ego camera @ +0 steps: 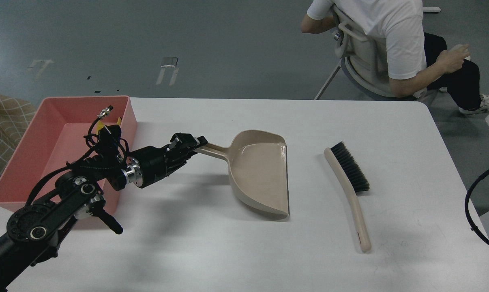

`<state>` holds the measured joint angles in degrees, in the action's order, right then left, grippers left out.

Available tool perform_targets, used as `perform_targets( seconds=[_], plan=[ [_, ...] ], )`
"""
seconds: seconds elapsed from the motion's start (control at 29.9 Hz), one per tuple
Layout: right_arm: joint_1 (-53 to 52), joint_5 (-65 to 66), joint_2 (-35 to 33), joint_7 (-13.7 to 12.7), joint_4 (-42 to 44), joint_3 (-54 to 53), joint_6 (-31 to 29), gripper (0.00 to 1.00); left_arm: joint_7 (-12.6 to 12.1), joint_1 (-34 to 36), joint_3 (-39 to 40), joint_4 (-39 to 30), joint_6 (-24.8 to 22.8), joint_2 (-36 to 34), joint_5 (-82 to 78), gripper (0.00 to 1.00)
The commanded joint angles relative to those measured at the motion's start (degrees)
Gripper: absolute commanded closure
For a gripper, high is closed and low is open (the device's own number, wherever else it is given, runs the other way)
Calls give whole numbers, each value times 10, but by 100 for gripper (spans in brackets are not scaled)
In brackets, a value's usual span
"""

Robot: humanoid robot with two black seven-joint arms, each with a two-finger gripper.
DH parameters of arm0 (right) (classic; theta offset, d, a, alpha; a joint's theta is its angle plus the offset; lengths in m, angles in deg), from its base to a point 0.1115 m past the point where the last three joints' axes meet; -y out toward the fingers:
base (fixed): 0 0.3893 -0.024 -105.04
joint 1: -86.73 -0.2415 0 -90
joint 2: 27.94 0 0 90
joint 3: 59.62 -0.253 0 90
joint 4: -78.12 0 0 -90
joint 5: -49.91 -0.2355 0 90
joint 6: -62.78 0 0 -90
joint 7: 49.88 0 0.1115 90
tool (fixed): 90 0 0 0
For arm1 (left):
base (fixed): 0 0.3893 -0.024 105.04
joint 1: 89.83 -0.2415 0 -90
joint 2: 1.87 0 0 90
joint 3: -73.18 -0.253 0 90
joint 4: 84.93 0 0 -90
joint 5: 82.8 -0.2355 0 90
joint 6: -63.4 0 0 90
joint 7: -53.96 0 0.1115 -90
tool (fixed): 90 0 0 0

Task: Sweep and dump garbage into bin

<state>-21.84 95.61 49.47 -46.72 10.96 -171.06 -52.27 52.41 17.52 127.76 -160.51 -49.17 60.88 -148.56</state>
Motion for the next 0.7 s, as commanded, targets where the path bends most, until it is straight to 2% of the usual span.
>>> perform_targets(
  seconds=[0.0, 0.07, 0.37, 0.5, 0.67],
  plan=[
    [3, 0, 1, 0, -1, 0, 0, 0, 0, 0, 1, 0, 1, -10, 0, 53],
    [3, 0, 1, 0, -1, 0, 0, 0, 0, 0, 1, 0, 1, -20, 0, 50],
    [6, -1, 2, 0, -2, 0, 0, 0, -14, 1, -1, -3, -4, -64, 1, 10],
    [11, 0, 2, 0, -2, 0, 0, 0, -13, 2, 1, -8, -9, -96, 2, 4],
    [20, 0, 2, 0, -3, 0, -1, 0, -13, 8, 2, -23, -27, -153, 47, 3]
  ],
)
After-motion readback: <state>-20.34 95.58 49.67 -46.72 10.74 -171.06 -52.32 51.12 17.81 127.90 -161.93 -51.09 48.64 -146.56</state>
